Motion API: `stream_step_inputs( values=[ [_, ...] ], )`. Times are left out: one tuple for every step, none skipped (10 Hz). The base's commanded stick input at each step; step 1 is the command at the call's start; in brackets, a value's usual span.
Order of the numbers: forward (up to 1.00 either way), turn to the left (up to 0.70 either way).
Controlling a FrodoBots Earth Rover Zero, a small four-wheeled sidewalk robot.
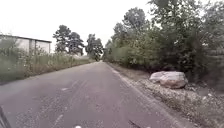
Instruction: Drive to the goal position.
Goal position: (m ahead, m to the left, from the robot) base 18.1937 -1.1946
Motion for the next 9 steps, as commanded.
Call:
stream_step_inputs(
  values=[
    [0.07,0.0],
    [0.07,0.0],
    [0.07,0.0],
    [0.07,0.0],
    [0.07,0.0],
    [0.07,0.0],
    [0.07,0.0],
    [0.07,0.0],
    [0.07,0.0]
  ],
)
